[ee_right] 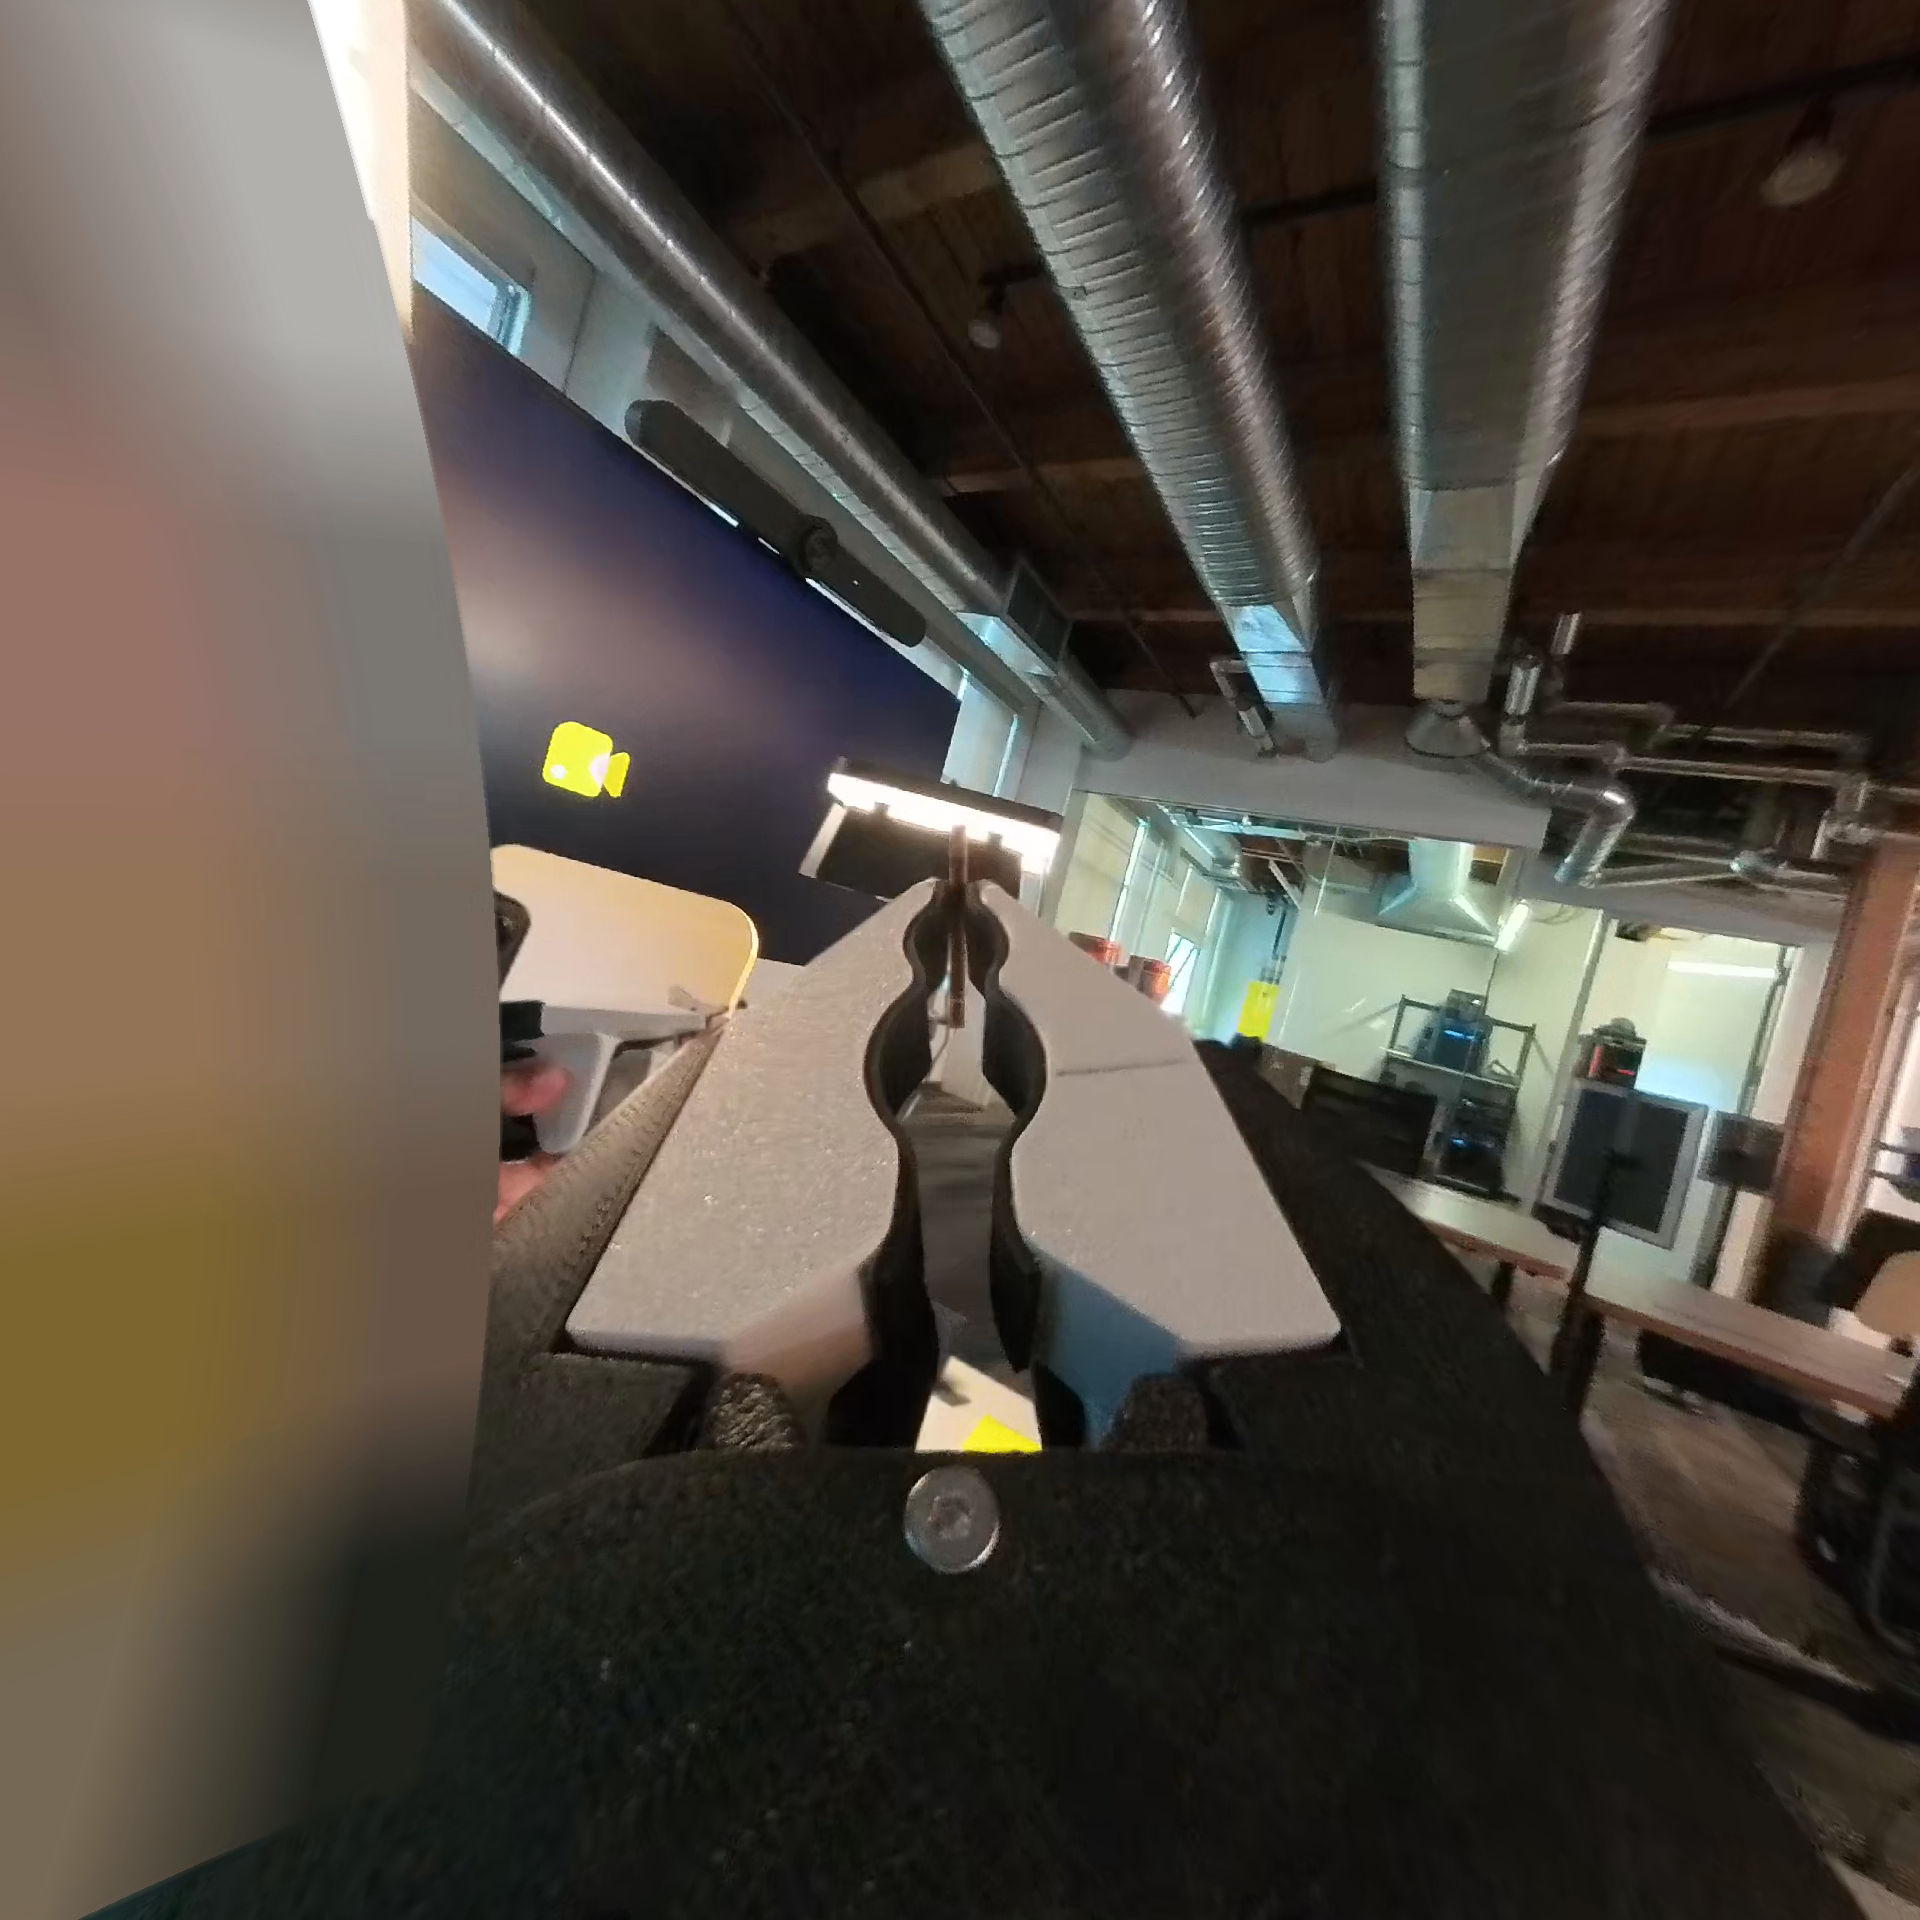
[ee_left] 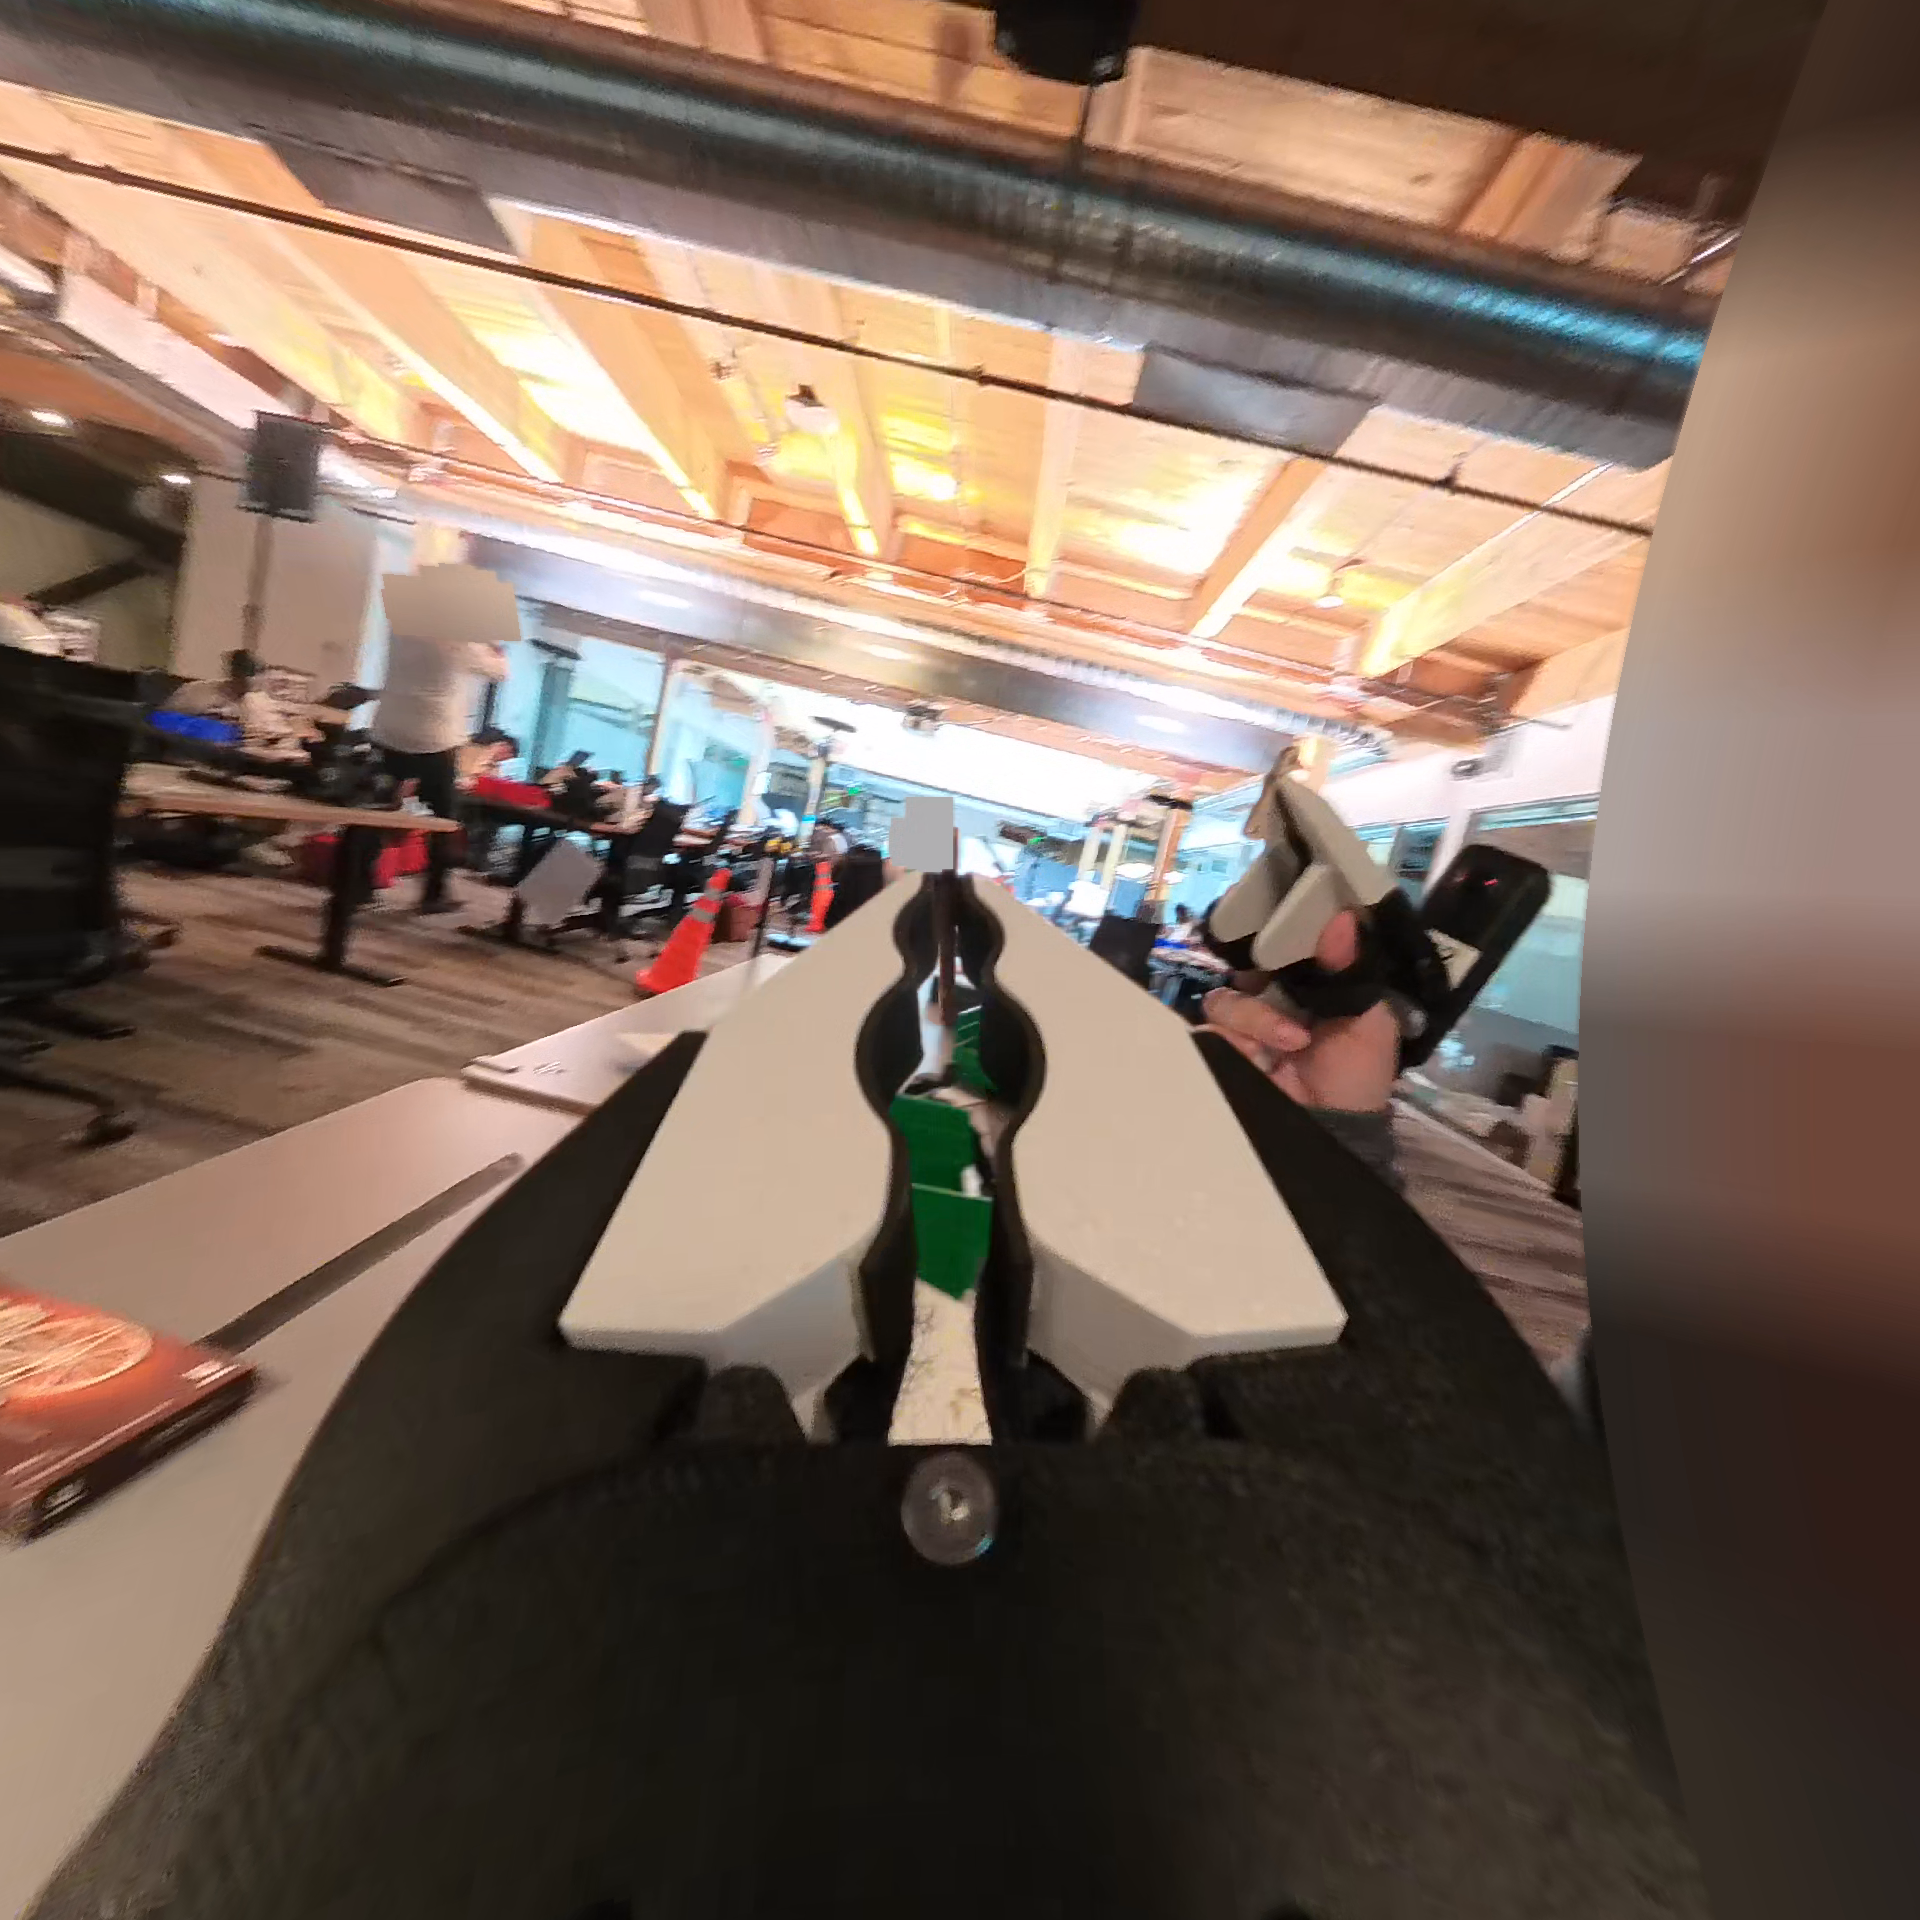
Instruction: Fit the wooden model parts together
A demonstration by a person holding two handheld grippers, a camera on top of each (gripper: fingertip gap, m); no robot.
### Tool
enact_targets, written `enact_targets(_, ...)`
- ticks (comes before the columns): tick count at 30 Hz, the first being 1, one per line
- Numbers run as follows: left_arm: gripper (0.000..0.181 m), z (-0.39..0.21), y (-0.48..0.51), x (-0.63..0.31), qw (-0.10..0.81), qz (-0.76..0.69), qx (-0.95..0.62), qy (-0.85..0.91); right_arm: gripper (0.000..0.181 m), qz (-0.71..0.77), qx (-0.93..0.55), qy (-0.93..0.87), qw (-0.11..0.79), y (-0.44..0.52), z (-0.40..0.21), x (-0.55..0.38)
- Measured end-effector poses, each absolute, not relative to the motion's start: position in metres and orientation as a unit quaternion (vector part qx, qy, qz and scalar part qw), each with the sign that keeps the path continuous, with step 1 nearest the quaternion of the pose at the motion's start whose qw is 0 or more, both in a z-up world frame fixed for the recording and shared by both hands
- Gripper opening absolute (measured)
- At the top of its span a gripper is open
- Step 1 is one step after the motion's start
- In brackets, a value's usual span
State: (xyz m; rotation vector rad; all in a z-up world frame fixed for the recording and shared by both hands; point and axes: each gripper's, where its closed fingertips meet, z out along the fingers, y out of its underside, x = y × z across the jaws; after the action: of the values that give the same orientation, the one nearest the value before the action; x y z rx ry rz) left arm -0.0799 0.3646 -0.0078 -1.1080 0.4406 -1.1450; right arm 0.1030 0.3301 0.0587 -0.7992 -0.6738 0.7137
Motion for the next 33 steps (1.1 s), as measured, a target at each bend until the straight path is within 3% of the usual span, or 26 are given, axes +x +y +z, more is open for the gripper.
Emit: enact_targets(33, 0.0, -0.011, 0.378, -0.101, 0.683, -0.526, -0.482, 0.159, 0.0, 0.372, -0.381, -0.334, 0.778, 0.346, 0.051, 0.085)
